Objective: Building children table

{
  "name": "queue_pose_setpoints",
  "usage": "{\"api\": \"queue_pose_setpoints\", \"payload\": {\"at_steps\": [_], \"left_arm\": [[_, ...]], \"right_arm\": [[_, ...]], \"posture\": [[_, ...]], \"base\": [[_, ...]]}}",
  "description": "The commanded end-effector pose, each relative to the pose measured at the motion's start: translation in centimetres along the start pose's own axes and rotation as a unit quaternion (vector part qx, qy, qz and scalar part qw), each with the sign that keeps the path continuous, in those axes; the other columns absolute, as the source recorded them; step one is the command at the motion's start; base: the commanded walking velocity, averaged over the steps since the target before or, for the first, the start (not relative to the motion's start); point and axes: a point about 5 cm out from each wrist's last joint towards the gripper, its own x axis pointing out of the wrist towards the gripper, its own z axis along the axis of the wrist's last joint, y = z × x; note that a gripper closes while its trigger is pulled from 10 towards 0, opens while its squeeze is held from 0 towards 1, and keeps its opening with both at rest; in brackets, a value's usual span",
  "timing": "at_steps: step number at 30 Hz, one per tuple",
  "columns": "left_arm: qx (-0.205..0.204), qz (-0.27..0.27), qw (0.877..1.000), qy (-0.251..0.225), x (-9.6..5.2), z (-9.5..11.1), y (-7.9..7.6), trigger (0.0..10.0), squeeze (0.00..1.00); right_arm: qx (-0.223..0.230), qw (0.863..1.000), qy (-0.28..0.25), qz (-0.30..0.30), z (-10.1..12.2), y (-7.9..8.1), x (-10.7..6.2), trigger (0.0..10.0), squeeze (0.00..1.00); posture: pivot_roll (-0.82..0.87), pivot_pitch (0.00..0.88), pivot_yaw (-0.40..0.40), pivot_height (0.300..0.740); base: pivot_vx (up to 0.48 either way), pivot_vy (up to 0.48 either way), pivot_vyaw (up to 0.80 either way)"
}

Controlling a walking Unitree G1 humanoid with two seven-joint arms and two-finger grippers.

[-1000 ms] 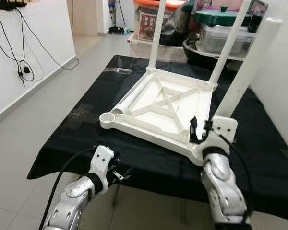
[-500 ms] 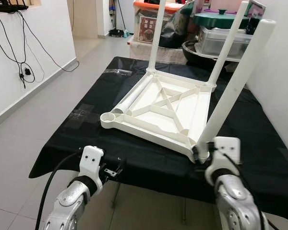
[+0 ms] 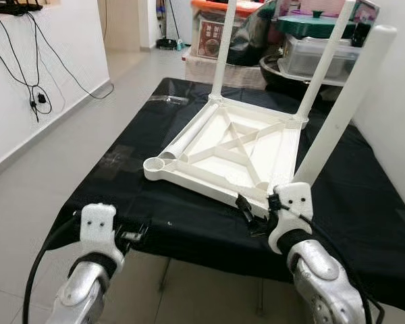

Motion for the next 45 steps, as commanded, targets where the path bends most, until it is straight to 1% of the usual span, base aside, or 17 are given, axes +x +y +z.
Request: {"api": "queue_pose_setpoints", "payload": {"at_steps": [1,9,11,12,14,15,18,24,27,28,30,32,37,39,42,44,45], "left_arm": [[0.002,-0.003,1.000,0.003,-0.1,0.0,-0.5,10.0,0.00],[0.018,-0.006,1.000,0.008,0.9,0.4,-0.9,10.0,0.00],[0.021,-0.011,1.000,0.003,1.5,0.7,-1.1,10.0,0.00],[0.021,-0.011,1.000,0.003,1.5,0.7,-1.1,10.0,0.00],[0.021,-0.014,1.000,-0.005,2.0,1.1,-1.3,10.0,0.00],[0.021,-0.014,1.000,-0.005,2.0,1.1,-1.3,10.0,0.00],[0.022,-0.011,1.000,-0.008,2.1,1.1,-1.3,10.0,0.00],[0.023,-0.010,1.000,-0.010,2.1,1.2,-1.4,10.0,0.00],[0.024,-0.009,1.000,-0.010,2.2,1.2,-1.4,10.0,0.00],[0.024,-0.008,1.000,-0.010,2.2,1.1,-1.4,10.0,0.00],[0.024,-0.008,1.000,-0.010,2.2,1.1,-1.4,10.0,0.00],[0.023,-0.015,1.000,-0.007,2.5,1.0,-1.7,10.0,0.00],[0.021,-0.024,0.999,-0.006,2.7,0.8,-2.0,10.0,0.00],[0.020,-0.028,0.999,-0.004,2.9,0.7,-2.2,10.0,0.00],[0.019,-0.030,0.999,-0.004,2.9,0.7,-2.3,10.0,0.00],[0.017,-0.032,0.999,-0.004,3.0,0.6,-2.5,10.0,0.00],[0.017,-0.032,0.999,-0.004,3.0,0.6,-2.5,10.0,0.00]], "right_arm": [[-0.004,1.000,-0.008,0.014,0.2,0.5,0.1,10.0,0.00],[-0.011,0.999,-0.011,0.040,-0.4,1.3,1.7,10.0,0.00],[-0.001,0.999,-0.015,0.051,-0.3,2.0,5.0,10.0,0.00],[-0.001,0.999,-0.015,0.051,-0.3,2.0,5.0,10.0,0.00],[0.000,0.999,-0.018,0.037,0.3,2.1,7.6,10.0,0.00],[0.000,0.999,-0.018,0.037,0.3,2.1,7.6,10.0,0.00],[-0.022,1.000,-0.015,-0.012,0.9,1.1,10.3,10.0,0.00],[-0.023,0.998,0.001,-0.065,0.9,-0.4,11.4,10.0,0.00],[-0.027,0.993,0.016,-0.116,0.5,-2.1,11.7,10.0,0.00],[-0.043,0.988,0.025,-0.144,0.0,-3.6,11.6,10.0,0.00],[-0.043,0.988,0.025,-0.144,0.0,-3.6,11.6,10.0,0.00],[-0.106,0.976,0.030,-0.189,-0.5,-6.9,10.8,10.0,0.00],[-0.156,0.964,0.032,-0.215,-0.7,-9.7,10.0,10.0,0.00],[-0.199,0.950,0.039,-0.237,-0.8,-12.4,8.9,10.0,0.00],[-0.229,0.941,0.045,-0.244,-0.7,-14.2,8.1,10.0,0.00],[-0.324,0.915,0.045,-0.238,0.1,-17.1,6.7,10.0,0.00],[-0.324,0.915,0.045,-0.238,0.1,-17.1,6.7,10.0,0.00]], "posture": [[0.06,0.000,-0.099,0.740],[0.07,0.000,-0.085,0.740],[0.08,0.000,-0.079,0.740],[0.08,0.000,-0.079,0.740],[0.09,0.000,-0.087,0.740],[0.09,0.000,-0.087,0.740],[0.12,0.000,-0.107,0.740],[0.14,0.000,-0.118,0.740],[0.14,0.000,-0.126,0.740],[0.13,0.000,-0.118,0.740],[0.13,0.000,-0.118,0.740],[0.12,0.000,-0.104,0.740],[0.10,0.000,-0.091,0.740],[0.08,0.000,-0.082,0.740],[0.08,0.000,-0.083,0.740],[0.08,0.000,-0.083,0.740],[0.08,0.000,-0.083,0.740]], "base": [[0.000,0.000,0.00],[0.000,0.000,0.00],[0.000,0.000,0.00],[0.000,0.000,0.00],[0.000,0.000,0.00],[0.000,0.000,0.00],[0.000,0.000,0.00],[0.000,0.000,0.00],[0.000,0.000,0.00],[0.000,0.000,0.00],[0.000,0.000,0.00],[0.000,0.000,0.00],[0.000,0.000,0.00],[0.000,0.000,0.00],[0.000,0.000,0.00],[0.000,0.000,0.00],[0.000,0.000,0.00]]}}
